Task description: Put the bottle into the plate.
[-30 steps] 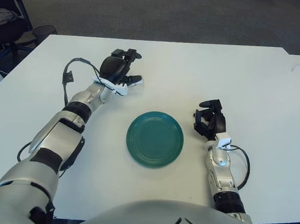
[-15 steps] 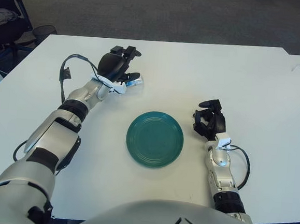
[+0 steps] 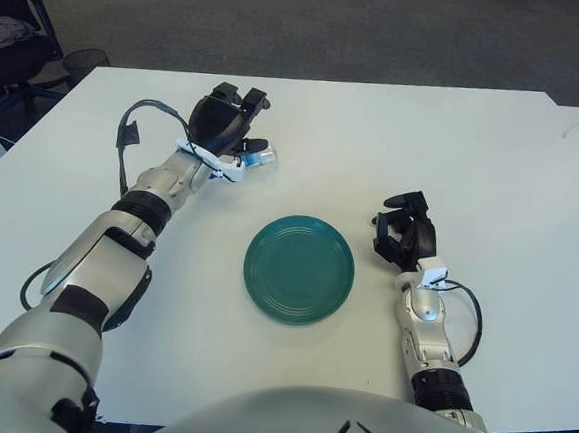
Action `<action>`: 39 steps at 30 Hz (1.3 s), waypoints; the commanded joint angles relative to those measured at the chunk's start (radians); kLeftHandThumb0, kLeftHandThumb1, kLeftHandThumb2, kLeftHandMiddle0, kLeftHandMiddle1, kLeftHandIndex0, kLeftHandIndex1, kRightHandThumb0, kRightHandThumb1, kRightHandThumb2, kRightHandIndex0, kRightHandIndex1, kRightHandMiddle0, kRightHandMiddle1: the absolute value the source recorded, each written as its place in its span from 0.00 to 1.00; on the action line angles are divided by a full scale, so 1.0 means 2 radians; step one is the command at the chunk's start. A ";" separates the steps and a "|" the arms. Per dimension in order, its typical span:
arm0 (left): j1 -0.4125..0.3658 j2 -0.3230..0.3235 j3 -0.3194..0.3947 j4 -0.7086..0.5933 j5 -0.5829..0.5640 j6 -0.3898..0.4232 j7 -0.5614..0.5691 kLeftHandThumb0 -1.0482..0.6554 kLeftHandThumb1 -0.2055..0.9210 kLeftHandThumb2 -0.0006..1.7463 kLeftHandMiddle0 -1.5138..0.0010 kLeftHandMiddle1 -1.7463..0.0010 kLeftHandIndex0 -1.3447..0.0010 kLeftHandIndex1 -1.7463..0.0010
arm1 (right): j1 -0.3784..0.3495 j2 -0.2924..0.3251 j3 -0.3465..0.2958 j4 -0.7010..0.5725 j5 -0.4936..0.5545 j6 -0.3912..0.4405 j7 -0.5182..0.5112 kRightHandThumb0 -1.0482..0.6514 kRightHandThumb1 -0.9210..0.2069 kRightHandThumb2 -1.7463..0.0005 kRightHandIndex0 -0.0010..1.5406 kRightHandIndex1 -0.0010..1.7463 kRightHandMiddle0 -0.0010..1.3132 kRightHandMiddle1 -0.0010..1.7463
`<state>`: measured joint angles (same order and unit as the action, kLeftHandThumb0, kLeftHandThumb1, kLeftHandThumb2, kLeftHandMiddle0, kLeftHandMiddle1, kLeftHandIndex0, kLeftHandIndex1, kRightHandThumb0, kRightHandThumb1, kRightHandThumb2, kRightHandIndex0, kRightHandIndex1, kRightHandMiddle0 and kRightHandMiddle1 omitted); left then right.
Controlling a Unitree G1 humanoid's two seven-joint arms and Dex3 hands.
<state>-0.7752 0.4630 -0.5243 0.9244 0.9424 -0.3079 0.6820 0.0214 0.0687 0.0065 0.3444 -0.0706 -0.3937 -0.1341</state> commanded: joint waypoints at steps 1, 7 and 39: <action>0.009 0.008 -0.006 -0.008 0.006 0.017 -0.005 0.05 1.00 0.54 0.61 0.39 0.77 0.27 | 0.032 0.007 -0.002 0.051 0.006 0.030 0.000 0.61 0.28 0.48 0.32 0.90 0.16 1.00; 0.017 0.008 -0.013 -0.019 0.010 0.042 -0.024 0.05 1.00 0.57 0.61 0.41 0.75 0.27 | 0.031 0.010 -0.005 0.054 0.011 0.030 0.001 0.61 0.27 0.48 0.31 0.88 0.18 1.00; 0.083 0.015 -0.012 -0.116 -0.024 0.093 -0.228 0.02 1.00 0.68 0.61 0.01 0.96 0.30 | 0.038 0.006 -0.001 0.047 0.000 0.037 0.003 0.61 0.22 0.55 0.27 0.84 0.22 1.00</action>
<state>-0.6260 0.4805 -0.5570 0.7017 0.9044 -0.1238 0.2466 0.0208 0.0747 -0.0014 0.3523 -0.0660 -0.4097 -0.1259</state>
